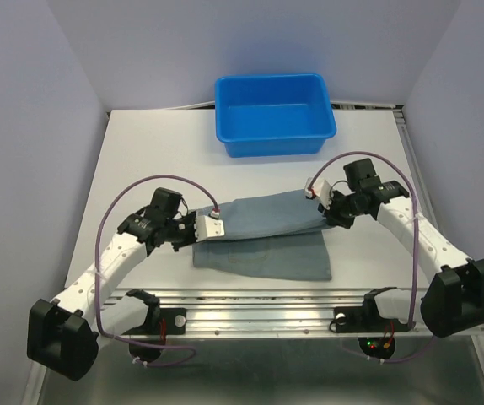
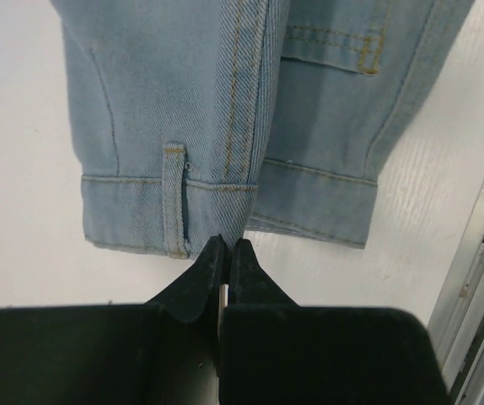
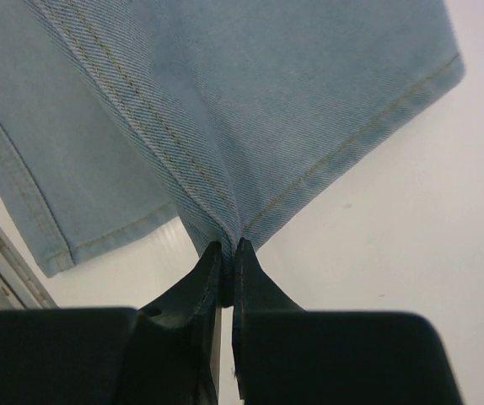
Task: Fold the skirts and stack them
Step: Fold the skirt
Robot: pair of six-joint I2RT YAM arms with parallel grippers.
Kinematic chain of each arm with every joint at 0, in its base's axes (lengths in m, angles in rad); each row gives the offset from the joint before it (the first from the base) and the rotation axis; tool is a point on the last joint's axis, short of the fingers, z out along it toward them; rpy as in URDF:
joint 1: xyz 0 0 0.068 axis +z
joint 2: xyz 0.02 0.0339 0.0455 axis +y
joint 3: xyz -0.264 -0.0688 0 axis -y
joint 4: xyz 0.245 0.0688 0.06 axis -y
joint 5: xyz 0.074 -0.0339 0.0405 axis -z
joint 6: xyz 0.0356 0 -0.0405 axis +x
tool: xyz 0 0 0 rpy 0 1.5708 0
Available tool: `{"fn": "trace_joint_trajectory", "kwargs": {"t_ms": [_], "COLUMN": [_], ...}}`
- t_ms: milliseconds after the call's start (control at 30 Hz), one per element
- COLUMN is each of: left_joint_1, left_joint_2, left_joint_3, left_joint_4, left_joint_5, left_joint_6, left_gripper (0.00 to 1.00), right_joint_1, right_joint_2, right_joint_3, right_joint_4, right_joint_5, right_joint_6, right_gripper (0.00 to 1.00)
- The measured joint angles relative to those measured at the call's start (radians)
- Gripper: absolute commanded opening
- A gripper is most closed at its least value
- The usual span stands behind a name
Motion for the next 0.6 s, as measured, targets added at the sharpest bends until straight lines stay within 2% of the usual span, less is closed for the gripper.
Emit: {"fn": "trace_joint_trajectory", "kwargs": {"t_ms": [267,367,600], "left_joint_1": [-0.080,-0.095,-0.108], "left_joint_2": [0.016,0.085,0.288], "left_joint_3": [-0.056,-0.059,-0.050], "left_joint_4": [0.000,0.021,0.105], "left_joint_5": [-0.072,-0.098,-0.138], "left_joint_6": [-0.001,-0.014,-0.085], "left_gripper": [0.00,0.00,0.00], "right_joint_1": [0.008,0.013,0.020], "right_joint_2": [-0.026,-0.018,0.166], "right_joint_3": [-0.117,-0.153,-0.170], "right_joint_4": [0.010,0.046,0.166], "right_joint_5": [-0.002,0.004,0.046], "right_joint_6": [0.000,0.009,0.070], "right_gripper": [0.01,0.01,0.01]}}
